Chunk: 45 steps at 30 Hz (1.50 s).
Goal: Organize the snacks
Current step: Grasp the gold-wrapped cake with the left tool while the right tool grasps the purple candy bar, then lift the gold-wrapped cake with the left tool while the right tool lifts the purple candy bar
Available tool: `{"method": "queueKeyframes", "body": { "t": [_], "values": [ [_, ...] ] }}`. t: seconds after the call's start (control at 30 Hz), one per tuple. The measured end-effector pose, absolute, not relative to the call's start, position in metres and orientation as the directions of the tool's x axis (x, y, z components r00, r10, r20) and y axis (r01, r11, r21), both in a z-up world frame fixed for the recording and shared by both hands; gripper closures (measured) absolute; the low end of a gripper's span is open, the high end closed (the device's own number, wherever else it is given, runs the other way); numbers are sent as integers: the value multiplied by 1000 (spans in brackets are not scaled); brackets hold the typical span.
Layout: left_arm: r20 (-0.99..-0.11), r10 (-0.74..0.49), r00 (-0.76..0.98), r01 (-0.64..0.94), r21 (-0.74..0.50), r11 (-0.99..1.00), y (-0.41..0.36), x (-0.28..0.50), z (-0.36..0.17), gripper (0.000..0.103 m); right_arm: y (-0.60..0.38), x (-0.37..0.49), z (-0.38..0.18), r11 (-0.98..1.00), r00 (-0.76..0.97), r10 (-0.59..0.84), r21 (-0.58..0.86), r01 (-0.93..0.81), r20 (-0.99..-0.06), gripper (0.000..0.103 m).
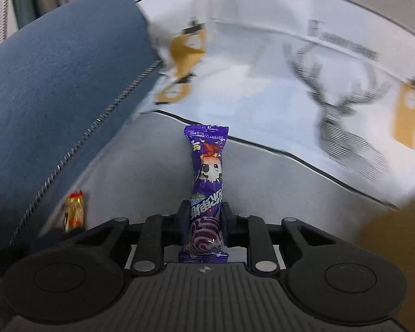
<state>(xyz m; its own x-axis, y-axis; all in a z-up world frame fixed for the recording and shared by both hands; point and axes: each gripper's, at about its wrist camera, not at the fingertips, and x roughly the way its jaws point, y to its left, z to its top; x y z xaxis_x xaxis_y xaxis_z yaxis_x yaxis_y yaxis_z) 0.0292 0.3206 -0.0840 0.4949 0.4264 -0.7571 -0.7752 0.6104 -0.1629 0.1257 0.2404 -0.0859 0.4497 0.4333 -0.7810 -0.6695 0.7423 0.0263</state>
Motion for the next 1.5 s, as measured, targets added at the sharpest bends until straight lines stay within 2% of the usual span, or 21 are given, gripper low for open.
{"method": "queueKeyframes", "body": {
  "t": [0.13,0.37,0.47,0.7,0.83,1.0,1.13,1.23,1.5],
  "values": [
    [-774,303,555,-677,-210,705,308,27,-85,81,195,93,-57,782,481,416,33,-623,-772,80],
    [-797,122,592,-486,-232,843,275,8,-78,83,108,0,-5,795,554,484,76,-601,-677,80],
    [-801,106,590,-426,-197,883,261,-7,-74,83,82,-38,-5,775,536,519,102,-624,-665,80],
    [-820,-17,573,-377,-282,882,259,-33,-62,83,73,-94,-47,715,439,556,137,-685,-706,80],
    [-844,12,537,-281,-165,945,249,-46,-50,83,77,-108,-77,710,394,537,147,-688,-746,80],
    [-887,-67,458,-267,-209,941,258,-50,-64,83,88,-103,-103,718,371,497,131,-684,-785,80],
    [-917,-87,389,-317,-222,922,266,-42,-80,83,84,-87,-119,742,332,495,191,-643,-803,80],
    [-923,-57,380,-334,-195,922,264,-40,-81,82,84,-82,-119,746,320,518,236,-623,-793,77],
    [-931,-16,366,-327,-144,934,256,-33,-80,78,82,-83,-116,733,319,517,218,-645,-794,67]
  ]
}}
